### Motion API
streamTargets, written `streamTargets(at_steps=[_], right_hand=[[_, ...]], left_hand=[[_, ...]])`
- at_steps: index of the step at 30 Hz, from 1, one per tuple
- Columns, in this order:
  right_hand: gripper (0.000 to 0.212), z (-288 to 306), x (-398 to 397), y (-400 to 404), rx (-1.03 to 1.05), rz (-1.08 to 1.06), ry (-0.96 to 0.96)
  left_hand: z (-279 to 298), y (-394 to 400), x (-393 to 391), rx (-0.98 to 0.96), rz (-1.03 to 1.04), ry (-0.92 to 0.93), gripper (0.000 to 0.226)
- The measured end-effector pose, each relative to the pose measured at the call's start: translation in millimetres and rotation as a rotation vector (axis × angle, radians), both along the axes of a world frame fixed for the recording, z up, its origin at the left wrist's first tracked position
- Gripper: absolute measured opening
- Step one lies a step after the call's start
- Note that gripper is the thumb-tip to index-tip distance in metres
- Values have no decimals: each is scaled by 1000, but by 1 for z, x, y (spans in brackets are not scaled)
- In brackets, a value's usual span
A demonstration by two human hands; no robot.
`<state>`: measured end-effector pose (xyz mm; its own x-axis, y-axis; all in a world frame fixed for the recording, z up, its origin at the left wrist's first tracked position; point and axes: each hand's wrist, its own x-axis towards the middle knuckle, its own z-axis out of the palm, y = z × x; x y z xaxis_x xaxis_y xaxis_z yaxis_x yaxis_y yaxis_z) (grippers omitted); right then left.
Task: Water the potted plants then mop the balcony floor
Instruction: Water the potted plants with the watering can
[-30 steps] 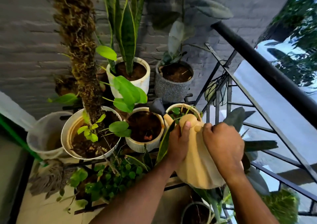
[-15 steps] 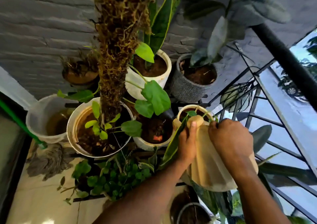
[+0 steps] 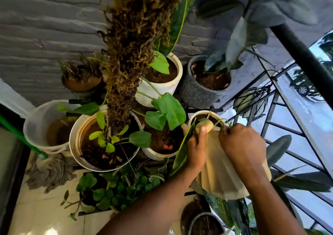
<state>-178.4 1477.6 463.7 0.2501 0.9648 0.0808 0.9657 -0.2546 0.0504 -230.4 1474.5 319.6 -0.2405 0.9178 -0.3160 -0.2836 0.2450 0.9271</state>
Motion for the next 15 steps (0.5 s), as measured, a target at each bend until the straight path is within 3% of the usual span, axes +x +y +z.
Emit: streamTargets(at_steps=[5, 10, 15], right_hand=[[52, 3, 7, -18, 39, -27, 51], [54, 11, 21, -43, 126, -86, 118], [55, 25, 34, -76, 209, -138, 242]], left_hand=[[17, -13, -6, 102, -26, 73, 41], [36, -32, -5, 179, -75, 118, 69], [56, -49, -2, 260, -107, 220, 78]])
